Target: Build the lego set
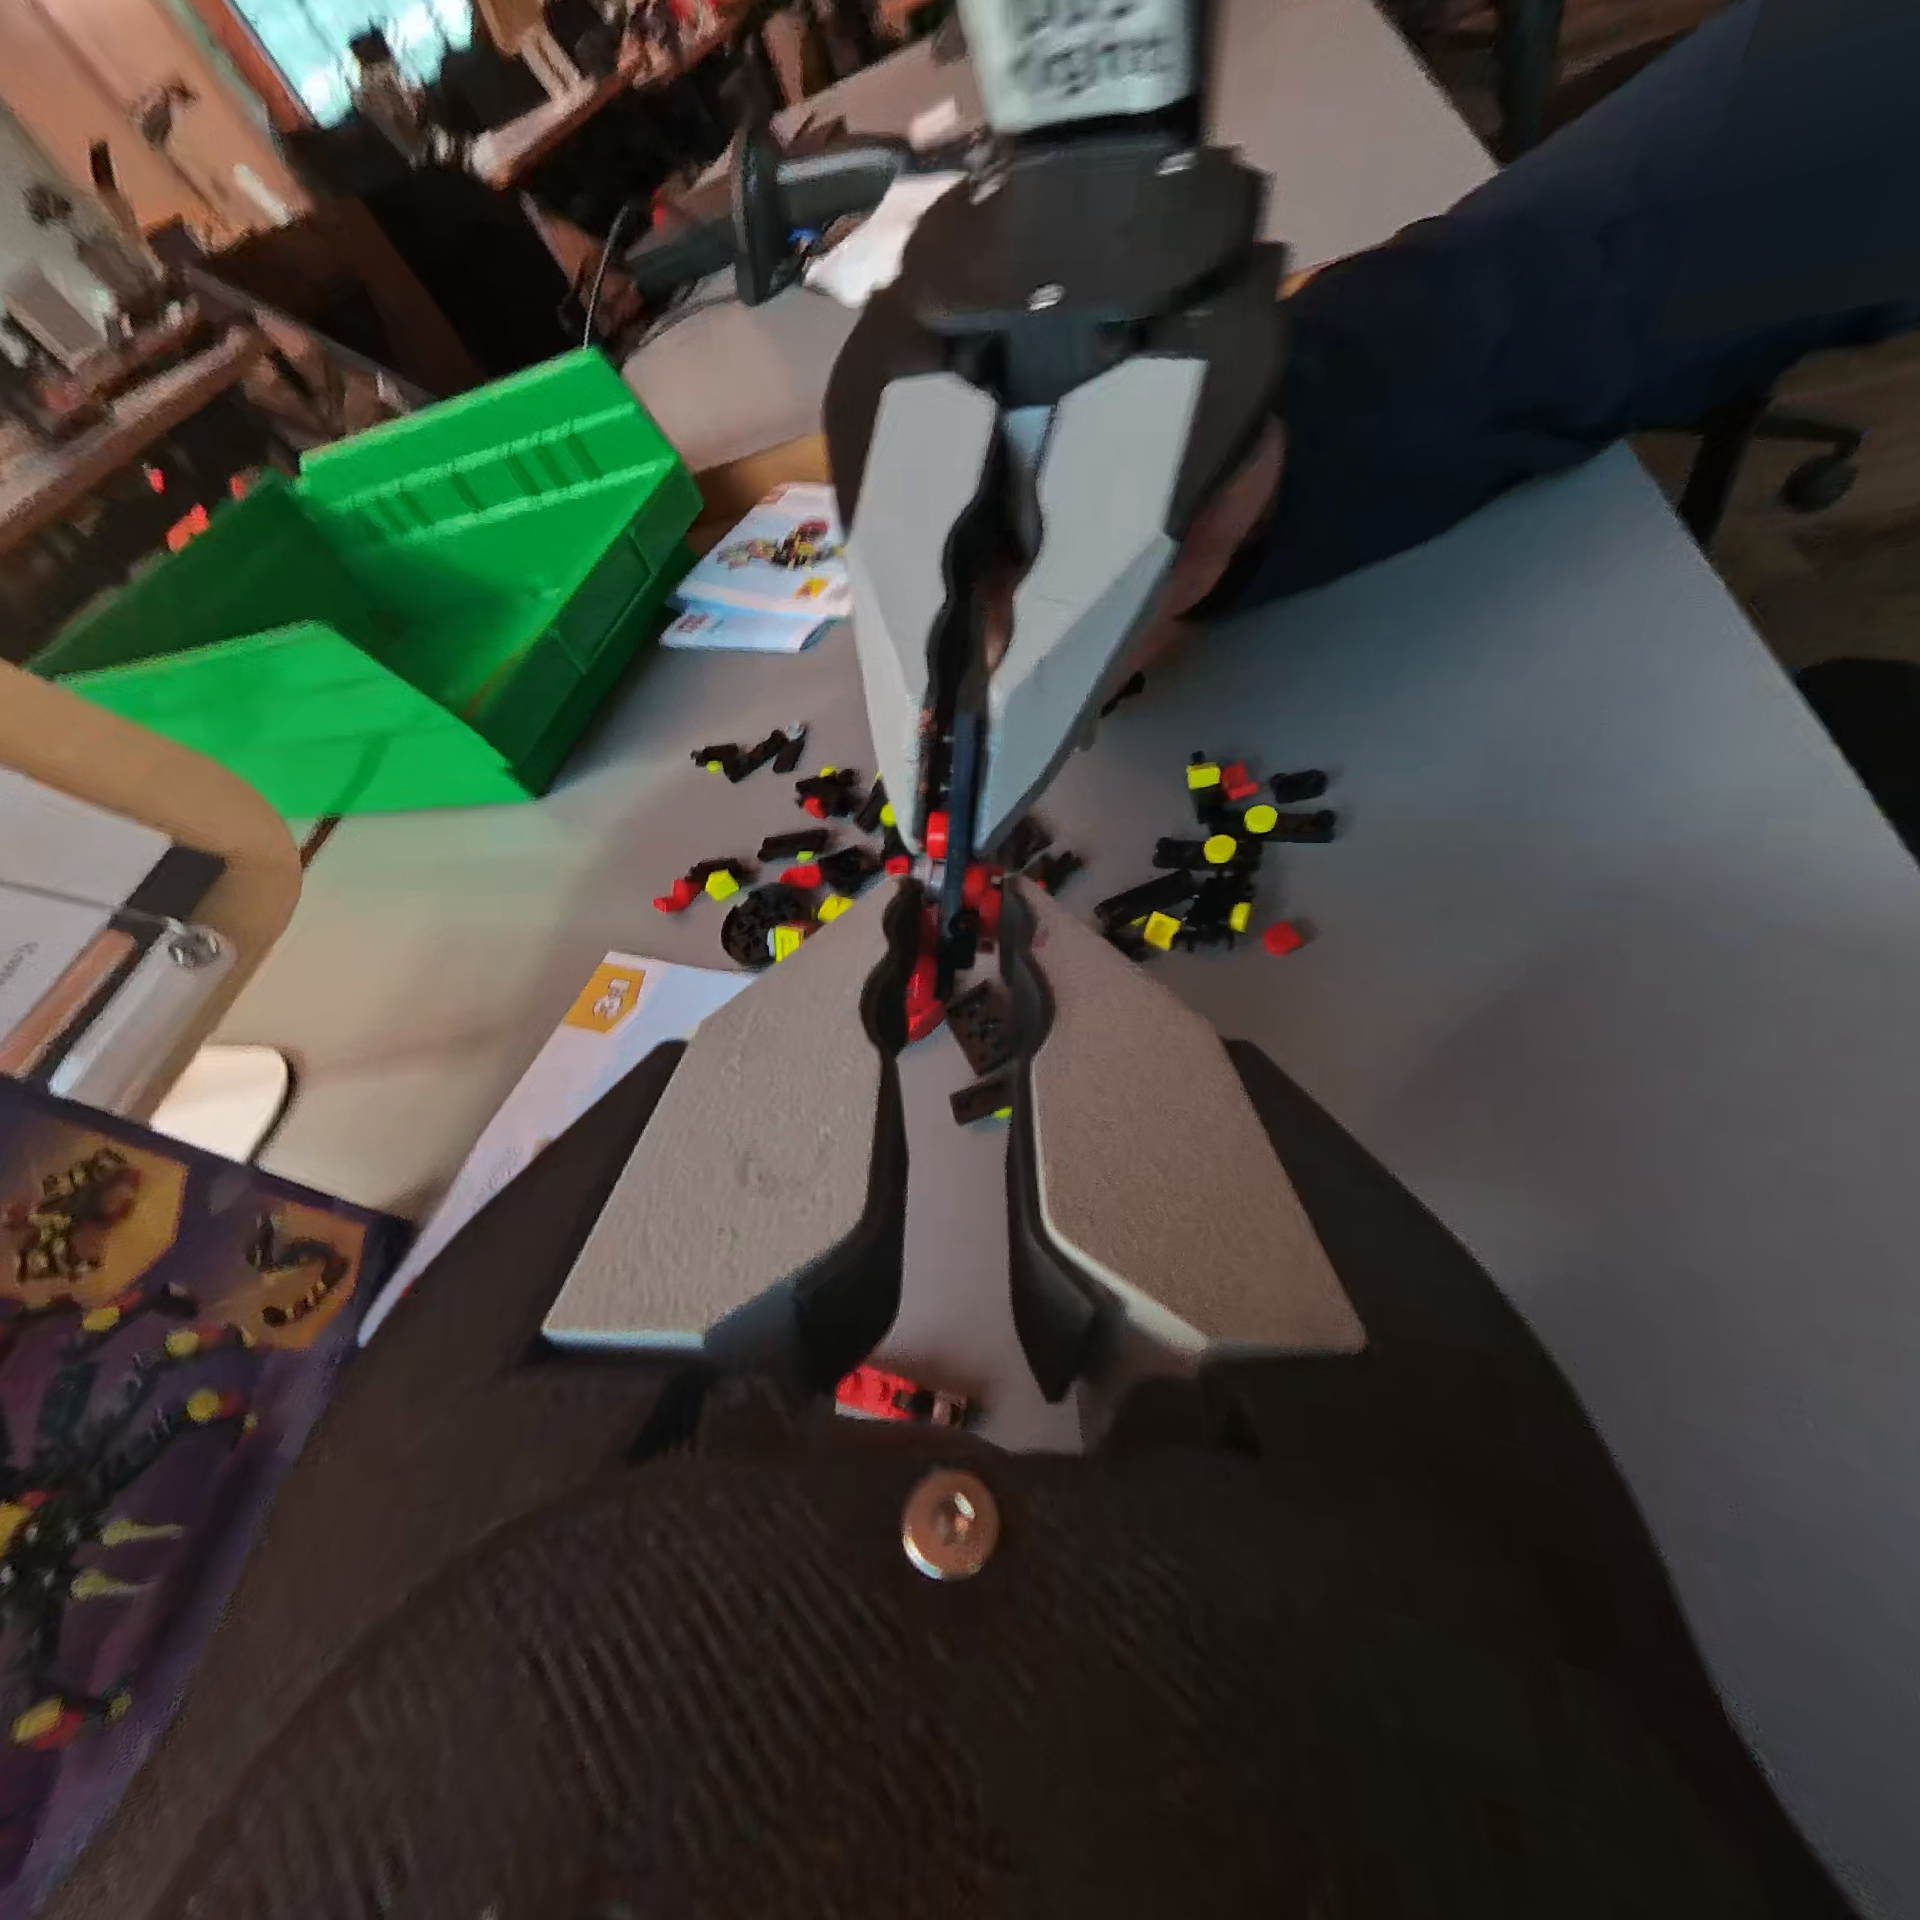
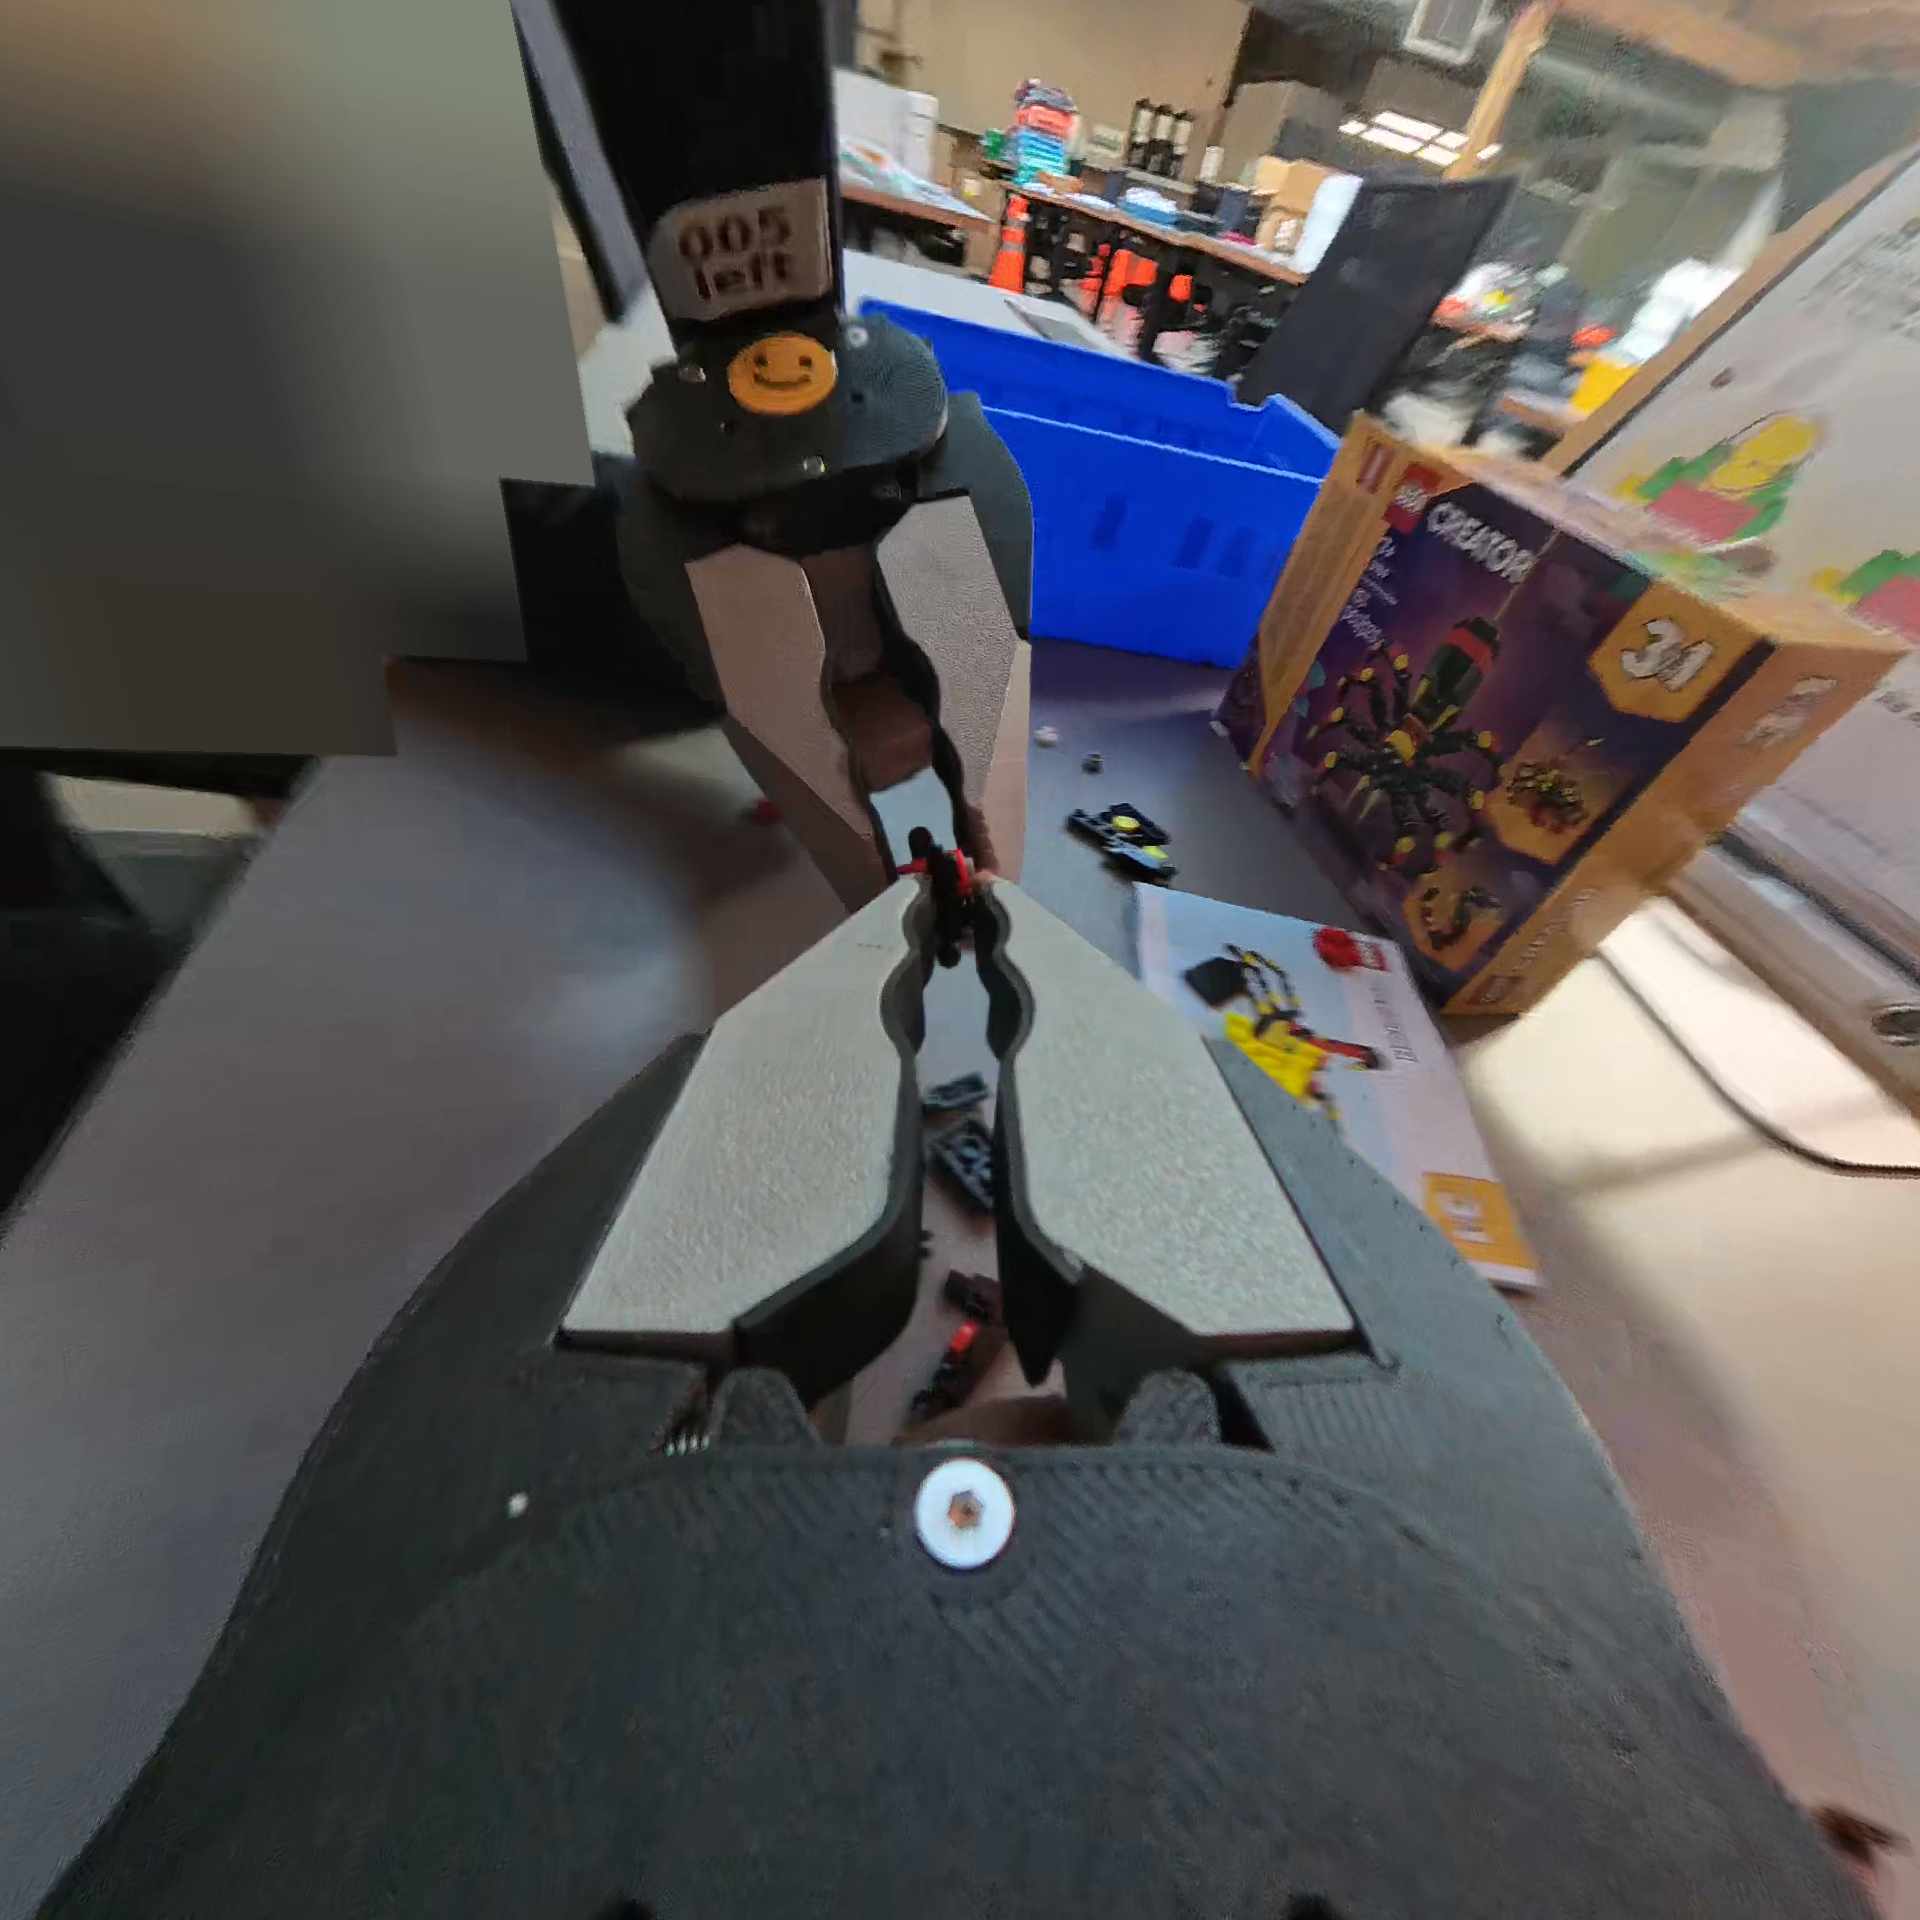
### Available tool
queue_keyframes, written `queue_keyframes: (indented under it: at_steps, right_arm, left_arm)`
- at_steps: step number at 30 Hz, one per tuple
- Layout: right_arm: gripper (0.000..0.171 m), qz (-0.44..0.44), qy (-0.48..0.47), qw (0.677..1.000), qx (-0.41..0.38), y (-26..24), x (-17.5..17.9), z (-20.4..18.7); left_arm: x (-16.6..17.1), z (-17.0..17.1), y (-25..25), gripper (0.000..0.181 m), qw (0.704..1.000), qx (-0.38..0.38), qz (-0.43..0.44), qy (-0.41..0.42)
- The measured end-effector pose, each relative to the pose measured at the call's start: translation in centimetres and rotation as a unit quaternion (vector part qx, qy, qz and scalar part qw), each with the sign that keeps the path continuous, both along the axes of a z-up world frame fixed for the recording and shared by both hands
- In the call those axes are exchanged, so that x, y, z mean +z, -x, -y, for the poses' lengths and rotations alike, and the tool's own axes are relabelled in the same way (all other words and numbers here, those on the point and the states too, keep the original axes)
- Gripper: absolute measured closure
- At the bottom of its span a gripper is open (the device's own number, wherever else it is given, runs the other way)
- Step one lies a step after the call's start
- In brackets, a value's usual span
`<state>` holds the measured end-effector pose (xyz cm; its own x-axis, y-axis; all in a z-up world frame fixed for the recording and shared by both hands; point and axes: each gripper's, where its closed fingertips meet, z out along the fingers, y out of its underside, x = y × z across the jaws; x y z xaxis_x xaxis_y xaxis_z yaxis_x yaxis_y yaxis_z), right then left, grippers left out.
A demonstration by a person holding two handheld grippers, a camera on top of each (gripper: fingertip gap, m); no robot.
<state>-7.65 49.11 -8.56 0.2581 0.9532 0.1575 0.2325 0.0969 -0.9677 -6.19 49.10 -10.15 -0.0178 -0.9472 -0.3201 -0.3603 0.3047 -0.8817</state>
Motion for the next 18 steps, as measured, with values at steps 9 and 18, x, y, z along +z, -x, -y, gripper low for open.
queue_keyframes:
  at_steps: [9,18]
  right_arm:
    - [0.168,-0.085,0.185,0.976,0.078,-0.1,0.8,0.7]
    - [0.169,-0.042,0.044,0.994,0.094,-0.1,1.1,2.4]
  left_arm:
    - [0.1,1.1,0.6,0.164,0.998,-0.033,-0.004,-0.062]
    - [0.1,2.8,0.7,0.132,0.978,-0.09,-0.005,0.191]
